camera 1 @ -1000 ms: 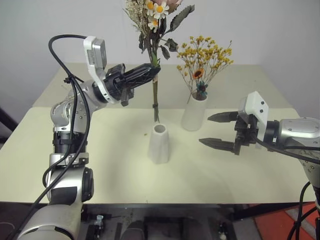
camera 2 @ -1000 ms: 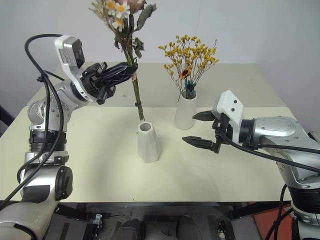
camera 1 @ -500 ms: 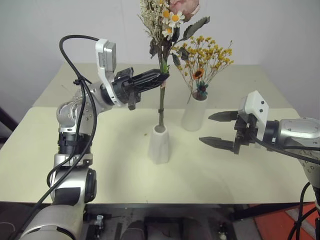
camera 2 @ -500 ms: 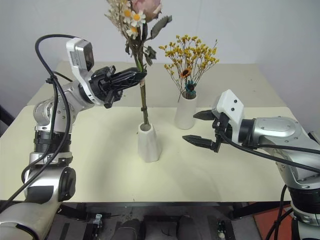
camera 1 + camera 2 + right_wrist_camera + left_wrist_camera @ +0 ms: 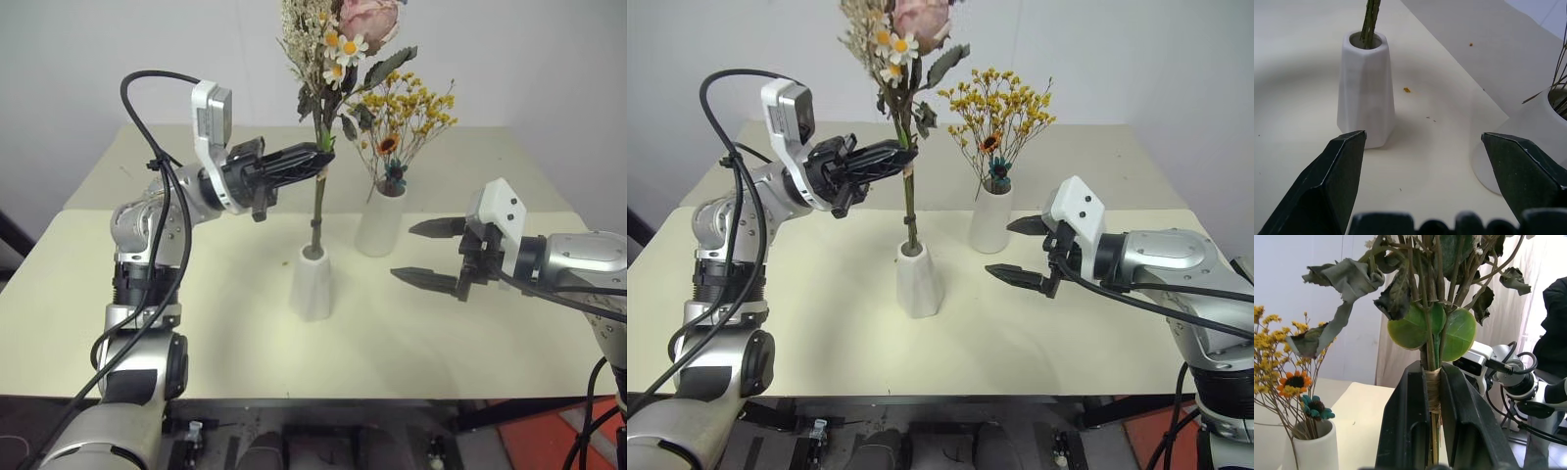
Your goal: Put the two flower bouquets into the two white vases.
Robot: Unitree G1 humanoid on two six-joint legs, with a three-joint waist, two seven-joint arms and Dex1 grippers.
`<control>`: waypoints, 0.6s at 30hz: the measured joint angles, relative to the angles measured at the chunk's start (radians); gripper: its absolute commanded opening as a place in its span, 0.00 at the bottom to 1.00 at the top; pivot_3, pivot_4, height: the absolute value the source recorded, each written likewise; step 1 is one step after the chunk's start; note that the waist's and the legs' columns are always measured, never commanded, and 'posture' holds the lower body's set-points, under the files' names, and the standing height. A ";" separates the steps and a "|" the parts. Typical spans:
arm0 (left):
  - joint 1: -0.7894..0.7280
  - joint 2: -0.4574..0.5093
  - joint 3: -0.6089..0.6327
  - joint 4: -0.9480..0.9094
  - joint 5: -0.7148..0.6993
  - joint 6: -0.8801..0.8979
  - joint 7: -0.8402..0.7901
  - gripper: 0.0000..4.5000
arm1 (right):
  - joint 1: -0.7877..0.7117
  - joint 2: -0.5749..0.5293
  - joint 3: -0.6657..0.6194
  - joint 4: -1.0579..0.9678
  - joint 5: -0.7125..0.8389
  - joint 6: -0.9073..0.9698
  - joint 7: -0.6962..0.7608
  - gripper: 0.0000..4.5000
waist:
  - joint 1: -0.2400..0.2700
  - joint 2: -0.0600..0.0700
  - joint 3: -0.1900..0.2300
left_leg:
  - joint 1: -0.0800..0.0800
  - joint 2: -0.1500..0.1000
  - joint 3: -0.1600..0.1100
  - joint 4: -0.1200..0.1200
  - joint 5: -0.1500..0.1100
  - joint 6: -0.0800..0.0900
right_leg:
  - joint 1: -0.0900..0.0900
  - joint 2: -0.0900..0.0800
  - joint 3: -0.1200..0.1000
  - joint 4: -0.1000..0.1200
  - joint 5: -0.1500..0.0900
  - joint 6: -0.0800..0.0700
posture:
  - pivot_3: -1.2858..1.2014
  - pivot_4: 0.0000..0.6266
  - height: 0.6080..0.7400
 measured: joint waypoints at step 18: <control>0.064 0.004 -0.020 -0.010 0.039 -0.045 -0.002 0.03 | 0.000 0.009 0.002 0.004 -0.019 0.000 0.002 1.00 | 0.000 0.000 0.000 | 0.000 0.000 0.000 0.000 0.000 0.000 | 0.000 0.000 0.000 0.000 0.000 0.000 | 0.52 0.24 1.00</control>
